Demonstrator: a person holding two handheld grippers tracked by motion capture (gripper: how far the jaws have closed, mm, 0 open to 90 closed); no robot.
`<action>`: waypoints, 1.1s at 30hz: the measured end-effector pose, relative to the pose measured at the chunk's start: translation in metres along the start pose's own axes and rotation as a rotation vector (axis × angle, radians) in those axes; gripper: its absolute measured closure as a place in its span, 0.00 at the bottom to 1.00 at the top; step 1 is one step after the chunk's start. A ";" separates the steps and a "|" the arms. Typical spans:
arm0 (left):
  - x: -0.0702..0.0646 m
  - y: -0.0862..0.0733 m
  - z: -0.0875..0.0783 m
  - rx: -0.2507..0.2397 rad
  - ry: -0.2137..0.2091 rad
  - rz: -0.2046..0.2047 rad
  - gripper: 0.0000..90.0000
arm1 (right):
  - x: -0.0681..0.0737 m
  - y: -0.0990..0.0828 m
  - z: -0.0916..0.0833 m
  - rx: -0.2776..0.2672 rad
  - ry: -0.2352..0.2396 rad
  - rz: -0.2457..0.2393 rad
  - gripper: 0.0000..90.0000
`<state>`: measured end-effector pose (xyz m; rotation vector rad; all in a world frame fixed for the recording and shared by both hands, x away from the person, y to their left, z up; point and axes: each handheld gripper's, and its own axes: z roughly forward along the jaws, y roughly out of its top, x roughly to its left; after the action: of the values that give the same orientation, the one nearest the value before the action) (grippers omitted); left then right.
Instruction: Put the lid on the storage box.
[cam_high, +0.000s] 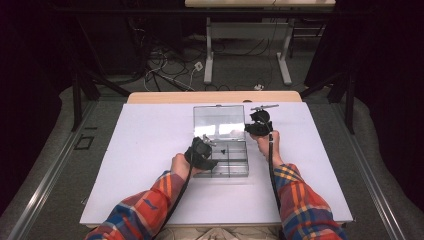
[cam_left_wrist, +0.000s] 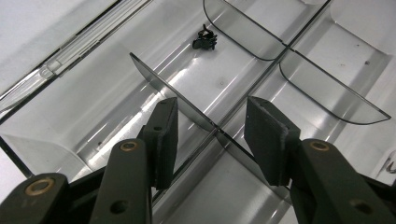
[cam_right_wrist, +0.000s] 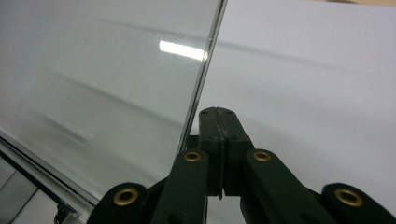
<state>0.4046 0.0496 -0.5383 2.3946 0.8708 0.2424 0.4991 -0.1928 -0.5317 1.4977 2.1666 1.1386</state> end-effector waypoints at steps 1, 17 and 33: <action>0.000 0.000 0.000 0.000 0.000 -0.001 0.61 | 0.000 0.001 0.000 -0.007 0.001 -0.002 1.00; 0.000 0.000 0.000 -0.002 0.002 0.000 0.61 | 0.005 0.007 -0.012 -0.057 0.000 -0.029 1.00; 0.000 0.000 0.000 -0.002 0.001 -0.001 0.61 | 0.010 0.009 -0.023 -0.091 0.022 -0.035 1.00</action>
<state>0.4043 0.0497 -0.5383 2.3925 0.8722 0.2443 0.4865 -0.1930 -0.5078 1.4103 2.1168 1.2298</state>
